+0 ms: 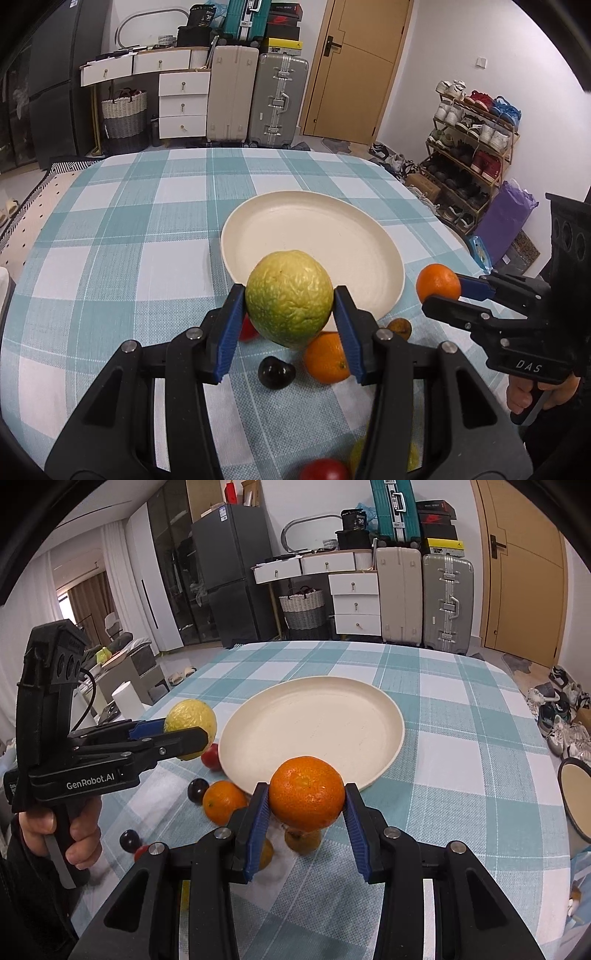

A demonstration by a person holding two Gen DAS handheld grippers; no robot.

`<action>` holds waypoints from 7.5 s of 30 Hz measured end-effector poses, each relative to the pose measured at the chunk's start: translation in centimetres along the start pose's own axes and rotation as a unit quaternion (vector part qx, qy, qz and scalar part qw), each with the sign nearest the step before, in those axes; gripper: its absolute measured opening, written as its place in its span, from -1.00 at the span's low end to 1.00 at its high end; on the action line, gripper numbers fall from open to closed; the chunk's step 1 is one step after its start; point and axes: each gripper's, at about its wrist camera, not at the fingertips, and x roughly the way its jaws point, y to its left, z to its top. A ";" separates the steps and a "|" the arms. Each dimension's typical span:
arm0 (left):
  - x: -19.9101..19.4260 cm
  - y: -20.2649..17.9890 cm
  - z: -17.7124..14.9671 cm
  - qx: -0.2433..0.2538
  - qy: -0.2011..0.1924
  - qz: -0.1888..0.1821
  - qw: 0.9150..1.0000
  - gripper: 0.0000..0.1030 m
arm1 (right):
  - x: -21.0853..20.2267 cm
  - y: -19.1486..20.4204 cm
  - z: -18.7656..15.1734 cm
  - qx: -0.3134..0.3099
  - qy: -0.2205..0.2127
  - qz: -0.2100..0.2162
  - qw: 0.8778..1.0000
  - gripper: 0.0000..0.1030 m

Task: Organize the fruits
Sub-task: 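Carry the yellow-green citrus with the left gripper while the right gripper carries the orange to the plate, then open the left gripper over the plate while the right gripper releases the orange there, then withdraw both grippers from the plate toward the remaining fruits, then grasp the dark plum with the left gripper while the right gripper grasps the green citrus, then carry the dark plum with the left gripper while the right gripper carries the green citrus to the plate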

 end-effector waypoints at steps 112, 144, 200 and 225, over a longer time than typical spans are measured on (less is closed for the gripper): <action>-7.4 0.9 -6.0 0.016 -0.002 0.060 0.998 0.99 | -2.6 2.5 -3.9 -0.002 0.026 -0.006 1.000 0.98; -6.8 2.6 -10.7 0.016 0.082 0.060 0.995 0.99 | -1.3 6.5 -5.3 -0.023 0.064 0.094 0.993 0.97; -6.7 1.2 -11.4 0.049 0.078 -0.022 0.995 -0.59 | 0.7 7.3 -6.2 -0.017 0.080 0.146 0.986 -0.04; -6.3 1.3 -6.9 0.009 0.021 -0.027 0.999 -0.59 | -2.1 1.9 -3.9 0.042 0.017 0.079 0.996 -0.03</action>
